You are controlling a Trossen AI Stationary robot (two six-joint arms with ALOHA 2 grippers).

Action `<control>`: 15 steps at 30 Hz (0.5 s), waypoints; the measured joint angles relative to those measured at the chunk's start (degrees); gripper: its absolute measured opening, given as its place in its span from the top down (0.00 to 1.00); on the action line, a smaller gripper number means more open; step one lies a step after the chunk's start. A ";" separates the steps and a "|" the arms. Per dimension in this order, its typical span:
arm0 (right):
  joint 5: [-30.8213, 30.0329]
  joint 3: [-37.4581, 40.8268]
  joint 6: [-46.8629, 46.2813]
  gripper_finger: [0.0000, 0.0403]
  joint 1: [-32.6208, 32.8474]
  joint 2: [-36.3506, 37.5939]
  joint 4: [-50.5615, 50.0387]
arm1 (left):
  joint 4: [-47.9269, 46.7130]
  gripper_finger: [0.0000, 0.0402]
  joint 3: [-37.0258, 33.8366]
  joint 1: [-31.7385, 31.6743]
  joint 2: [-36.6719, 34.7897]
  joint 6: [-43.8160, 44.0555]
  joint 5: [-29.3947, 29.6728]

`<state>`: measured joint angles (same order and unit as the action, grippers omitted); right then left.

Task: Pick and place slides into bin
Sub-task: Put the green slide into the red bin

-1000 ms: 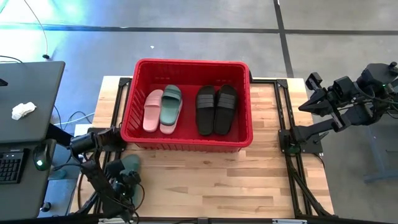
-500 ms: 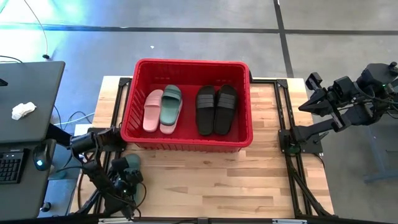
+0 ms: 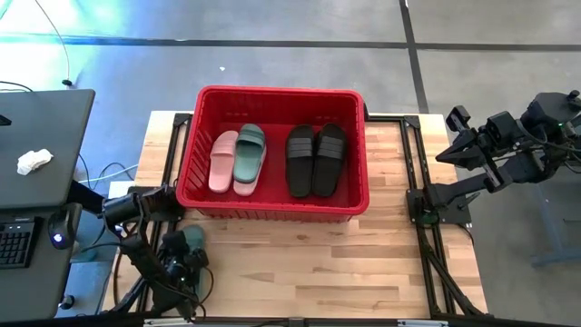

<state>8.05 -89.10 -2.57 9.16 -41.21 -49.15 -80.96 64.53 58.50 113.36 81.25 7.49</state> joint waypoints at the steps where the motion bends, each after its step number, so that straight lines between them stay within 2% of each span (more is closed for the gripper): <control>1: 0.00 0.00 0.00 1.00 -0.01 -0.02 0.00 | 0.45 0.93 0.00 0.00 0.00 -0.01 -0.04; 3: 0.00 0.00 0.00 1.00 0.00 -0.01 0.00 | 0.71 0.97 0.43 0.00 0.00 0.05 -0.61; 8: 0.00 0.00 0.00 1.00 0.00 -0.02 0.00 | -1.38 0.97 4.78 0.00 0.00 0.00 -3.00; 15: 0.00 0.00 0.00 1.00 -0.01 0.00 0.00 | -9.26 0.98 17.75 0.00 0.00 -0.80 -3.05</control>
<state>8.05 -89.10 -2.57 9.15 -41.21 -49.15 -90.22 82.28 58.50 113.36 80.44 4.44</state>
